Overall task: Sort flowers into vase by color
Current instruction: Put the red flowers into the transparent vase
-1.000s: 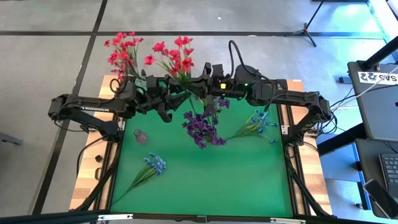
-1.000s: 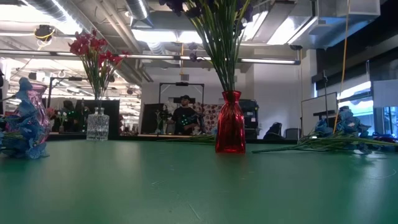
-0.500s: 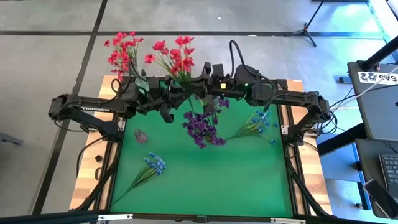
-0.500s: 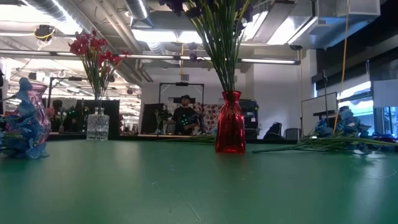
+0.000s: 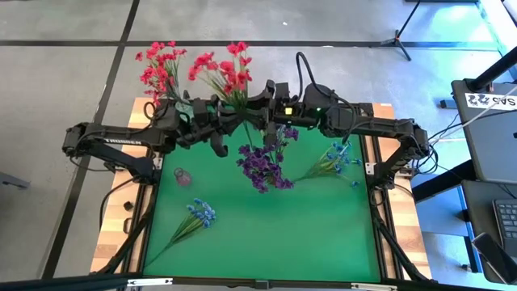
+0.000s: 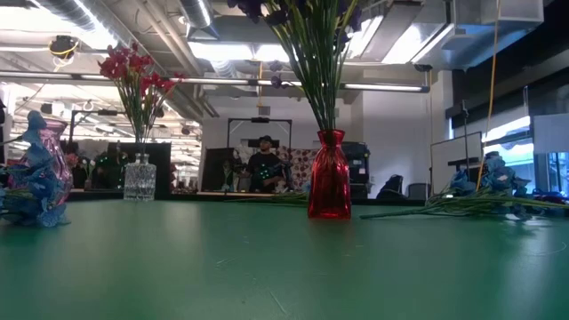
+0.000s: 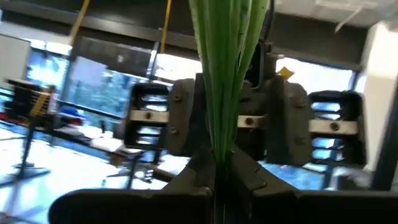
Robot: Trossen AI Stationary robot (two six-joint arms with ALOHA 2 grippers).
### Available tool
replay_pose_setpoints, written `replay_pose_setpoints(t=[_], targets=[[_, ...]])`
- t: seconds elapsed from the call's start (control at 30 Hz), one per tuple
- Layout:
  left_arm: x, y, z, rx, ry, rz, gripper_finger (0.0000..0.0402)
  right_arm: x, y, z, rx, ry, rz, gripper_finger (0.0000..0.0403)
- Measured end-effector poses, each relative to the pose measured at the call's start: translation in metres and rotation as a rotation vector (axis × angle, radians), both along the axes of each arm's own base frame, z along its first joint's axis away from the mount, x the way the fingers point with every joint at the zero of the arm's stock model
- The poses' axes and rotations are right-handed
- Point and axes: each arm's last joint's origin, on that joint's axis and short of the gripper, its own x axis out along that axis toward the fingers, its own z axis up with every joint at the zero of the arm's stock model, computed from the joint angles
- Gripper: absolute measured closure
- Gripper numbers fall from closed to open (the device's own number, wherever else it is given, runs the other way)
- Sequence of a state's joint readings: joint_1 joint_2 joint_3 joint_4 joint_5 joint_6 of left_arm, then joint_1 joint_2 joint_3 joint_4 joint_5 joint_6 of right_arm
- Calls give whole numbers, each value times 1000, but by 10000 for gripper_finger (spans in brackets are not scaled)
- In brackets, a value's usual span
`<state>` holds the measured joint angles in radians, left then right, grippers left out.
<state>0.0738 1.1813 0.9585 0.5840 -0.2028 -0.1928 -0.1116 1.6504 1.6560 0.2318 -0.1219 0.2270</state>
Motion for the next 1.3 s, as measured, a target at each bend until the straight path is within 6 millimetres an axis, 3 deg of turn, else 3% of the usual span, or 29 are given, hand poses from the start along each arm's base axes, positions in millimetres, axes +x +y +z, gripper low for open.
replay_pose_setpoints(t=[0.17, 0.3, 0.53, 0.67, 0.8, 1.1, 1.3], targets=[[-21, 1, 13, 60, -2, 117, 398, -18, 1, 18, -45, -56, -55, 187], [-44, 2, 29, 134, -39, 215, 399, -32, 1, 31, -73, -92, -114, 156], [-81, 9, 45, 191, 4, 581, 400, -49, 2, 44, -100, -116, -154, 146], [-94, 13, 43, 204, 168, 819, 400, -56, 5, 47, -99, -95, -147, 146], [-89, 24, 19, 200, 296, 938, 401, -64, 12, 52, -98, -105, -159, 146], [-65, 68, -75, 166, 543, 1099, 401, -75, 25, 58, -105, -94, -283, 146], [-69, 98, -122, 85, 539, 1280, 401, -74, 23, 56, -107, -62, -351, 146]])
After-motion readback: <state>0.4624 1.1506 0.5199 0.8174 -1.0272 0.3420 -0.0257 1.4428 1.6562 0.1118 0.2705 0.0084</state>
